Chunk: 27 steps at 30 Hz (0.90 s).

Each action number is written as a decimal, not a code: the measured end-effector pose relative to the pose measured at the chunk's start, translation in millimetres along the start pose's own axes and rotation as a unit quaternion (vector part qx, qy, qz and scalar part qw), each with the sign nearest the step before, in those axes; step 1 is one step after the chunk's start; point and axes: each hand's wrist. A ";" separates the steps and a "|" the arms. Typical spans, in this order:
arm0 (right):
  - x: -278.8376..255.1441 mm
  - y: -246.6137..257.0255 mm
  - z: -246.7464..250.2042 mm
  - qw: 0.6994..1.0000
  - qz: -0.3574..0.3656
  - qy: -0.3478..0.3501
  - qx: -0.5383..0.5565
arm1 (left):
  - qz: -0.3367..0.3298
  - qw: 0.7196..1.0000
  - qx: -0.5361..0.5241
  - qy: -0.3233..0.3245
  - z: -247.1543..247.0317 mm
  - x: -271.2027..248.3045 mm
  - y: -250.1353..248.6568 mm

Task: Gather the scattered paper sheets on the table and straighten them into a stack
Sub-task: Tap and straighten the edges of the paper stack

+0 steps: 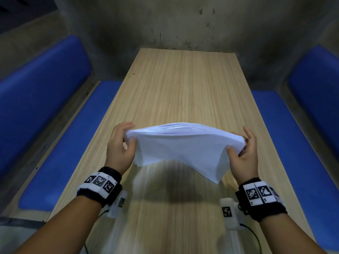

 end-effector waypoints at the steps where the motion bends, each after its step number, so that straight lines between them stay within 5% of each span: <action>1: 2.2 -3.2 -2.3 0.996 -0.059 -0.002 0.062 | 0.084 0.994 -0.073 0.005 -3.7 -0.7 -1.4; 3: 6.0 -9.8 -8.9 0.989 -0.114 -0.002 0.093 | 0.213 0.958 -0.188 0.028 -15.3 -4.0 -1.6; 5: 9.0 -12.6 -14.7 0.988 -0.126 -0.002 0.086 | 0.253 0.947 -0.195 0.034 -24.4 -5.4 -3.4; 11: 13.6 -4.0 7.6 0.992 -0.044 0.007 0.117 | 0.222 0.941 -0.255 0.011 -10.4 -7.7 -3.8; 18: -1.8 -22.0 -3.0 0.987 -0.117 0.006 0.108 | 0.285 0.931 -0.226 0.010 -33.8 -36.0 -5.6; 24: -0.4 -12.8 9.5 0.992 -0.068 0.003 0.103 | 0.234 0.939 -0.250 0.001 -18.9 -29.4 -8.2; 27: -3.3 -20.7 6.0 0.996 -0.072 0.013 0.059 | 0.265 0.934 -0.241 0.004 -22.2 -36.2 -1.4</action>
Point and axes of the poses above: each hand's wrist, its own x-axis towards the middle knuckle, its own z-axis out of the back of the hand, y = z × x, and after that the axes turned 3 degrees about -y, right-handed
